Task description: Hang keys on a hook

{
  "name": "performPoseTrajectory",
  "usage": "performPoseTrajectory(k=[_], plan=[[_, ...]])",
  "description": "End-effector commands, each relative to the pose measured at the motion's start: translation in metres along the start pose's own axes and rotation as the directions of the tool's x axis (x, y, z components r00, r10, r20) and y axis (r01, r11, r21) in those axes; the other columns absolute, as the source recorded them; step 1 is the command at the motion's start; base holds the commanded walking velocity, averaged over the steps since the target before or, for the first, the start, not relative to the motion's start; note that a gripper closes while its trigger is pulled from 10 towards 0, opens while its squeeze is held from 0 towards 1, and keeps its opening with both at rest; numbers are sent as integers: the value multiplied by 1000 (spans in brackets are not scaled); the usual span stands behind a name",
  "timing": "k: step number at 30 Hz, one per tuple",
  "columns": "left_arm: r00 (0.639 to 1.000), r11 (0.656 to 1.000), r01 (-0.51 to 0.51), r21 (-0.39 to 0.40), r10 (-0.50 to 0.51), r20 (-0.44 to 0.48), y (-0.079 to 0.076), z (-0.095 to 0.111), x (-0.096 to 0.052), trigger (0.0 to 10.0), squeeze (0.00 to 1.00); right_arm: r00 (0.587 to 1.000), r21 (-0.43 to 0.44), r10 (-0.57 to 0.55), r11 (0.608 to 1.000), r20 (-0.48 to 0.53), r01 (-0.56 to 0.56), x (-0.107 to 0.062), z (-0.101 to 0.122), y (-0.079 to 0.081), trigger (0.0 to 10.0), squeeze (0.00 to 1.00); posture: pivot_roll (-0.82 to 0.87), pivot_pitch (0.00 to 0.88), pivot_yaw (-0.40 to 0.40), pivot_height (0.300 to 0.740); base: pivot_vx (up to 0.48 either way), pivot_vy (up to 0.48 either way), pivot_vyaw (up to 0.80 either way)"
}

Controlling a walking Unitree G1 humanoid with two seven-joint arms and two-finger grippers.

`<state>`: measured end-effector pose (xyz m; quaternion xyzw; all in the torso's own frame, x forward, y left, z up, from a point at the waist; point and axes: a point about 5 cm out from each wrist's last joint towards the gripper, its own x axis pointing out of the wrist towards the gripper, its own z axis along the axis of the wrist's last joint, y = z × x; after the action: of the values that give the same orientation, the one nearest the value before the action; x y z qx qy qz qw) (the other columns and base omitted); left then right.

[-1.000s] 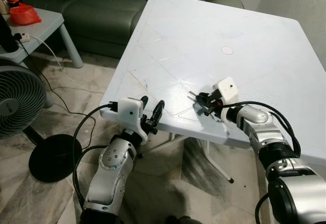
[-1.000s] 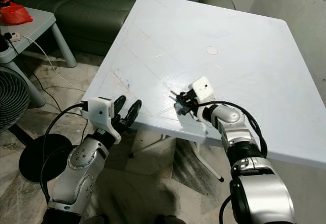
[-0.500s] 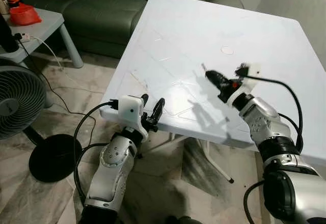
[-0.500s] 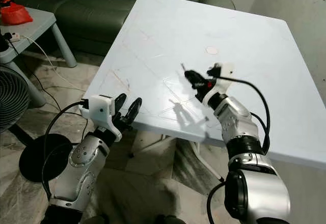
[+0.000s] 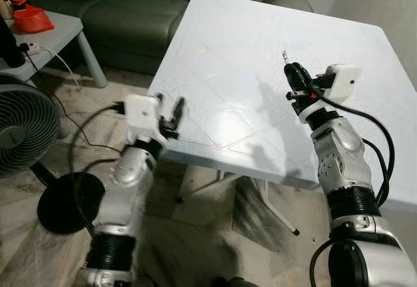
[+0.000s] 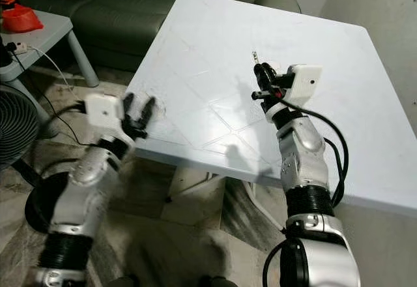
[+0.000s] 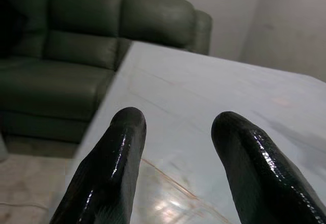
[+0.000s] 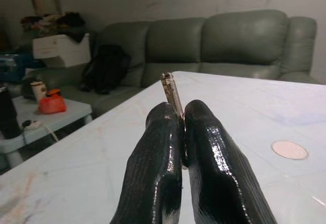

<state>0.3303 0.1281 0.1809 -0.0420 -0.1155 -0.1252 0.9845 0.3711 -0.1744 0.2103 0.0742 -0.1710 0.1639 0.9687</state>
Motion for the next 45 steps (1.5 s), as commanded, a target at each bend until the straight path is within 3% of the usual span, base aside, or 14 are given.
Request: performPoseTrajectory(k=[1, 14, 16, 18, 19, 21, 24, 25, 27, 28, 33, 40, 42, 45], plan=[[1000, 1000, -3, 1, 3, 2, 2, -1, 1, 10000, 0, 1000, -36, 7, 999, -1, -7, -2, 1, 4, 10000, 0, 27, 107, -75, 740, 0, 0, 0], [999, 999, -38, 9, 37, 30, 9, 5, 5, 10000, 0, 1000, -168, -14, 986, 9, 15, -7, 4, 10, 10000, 0, 26, 98, -70, 740, 0, 0, 0], [999, 999, -44, 14, 44, 30, 10, 5, 4, 10000, 0, 1000, -277, 6, 961, -20, -11, -10, -1, 14, 10000, 0, 24, 99, -77, 740, 0, 0, 0], [998, 999, -47, 14, 47, 30, 11, 5, 4, 10000, 0, 996, -428, 57, 900, -74, -83, -14, -8, 19, 10000, 0, 23, 99, -79, 740, 0, 0, 0], [998, 999, -48, 14, 47, 29, 11, 5, 3, 10000, 0, 993, -434, 73, 894, -97, -108, -16, -13, 21, 10000, 0, 23, 99, -79, 740, 0, 0, 0], [998, 999, -49, 13, 49, 28, 11, 4, 3, 10000, 0, 990, -407, 81, 905, -119, -123, -19, -18, 23, 10000, 0, 23, 100, -80, 740, 0, 0, 0], [999, 999, -47, 10, 47, 26, 10, 3, 2, 10000, 0, 986, -295, 81, 948, -143, -120, -20, -22, 25, 10000, 0, 23, 100, -82, 740, 0, 0, 0], [999, 999, -44, 8, 44, 26, 9, 3, 2, 10000, 0, 984, -211, 99, 969, -149, -130, -21, -22, 27, 10000, 0, 23, 100, -86, 740, 0, 0, 0], [999, 999, -41, 6, 41, 25, 7, 2, 2, 10000, 0, 980, -131, 123, 981, -159, -144, -23, -24, 30, 10000, 0, 22, 100, -87, 740, 0, 0, 0], [999, 999, -38, 2, 38, 24, 6, 2, 1, 10000, 0, 962, 8, 174, 984, -209, -176, -26, -29, 35, 10000, 0, 21, 99, -88, 740, 0, 0, 0], [999, 999, -33, 1, 33, 23, 3, 0, 0, 10000, 0, 963, 92, 192, 980, -190, -177, -30, -27, 35, 10000, 0, 19, 97, -94, 740, 0, 0, 0], [999, 1000, -29, -4, 29, 21, 2, -1, -1, 10000, 0, 943, 38, 164, 986, -289, -160, -38, -38, 30, 10000, 0, 15, 94, -97, 740, 0, 0, 0], [999, 1000, -24, -8, 24, 22, 1, -1, 0, 10000, 0, 929, -38, 75, 995, -363, -96, -41, -50, 23, 10000, 0, 14, 94, -97, 740, 0, 0, 0], [1000, 1000, -22, -7, 22, 22, -1, -1, 0, 10000, 0, 918, -17, 33, 999, -396, -43, -41, -54, 17, 10000, 0, 13, 93, -98, 740, 0, 0, 0]])
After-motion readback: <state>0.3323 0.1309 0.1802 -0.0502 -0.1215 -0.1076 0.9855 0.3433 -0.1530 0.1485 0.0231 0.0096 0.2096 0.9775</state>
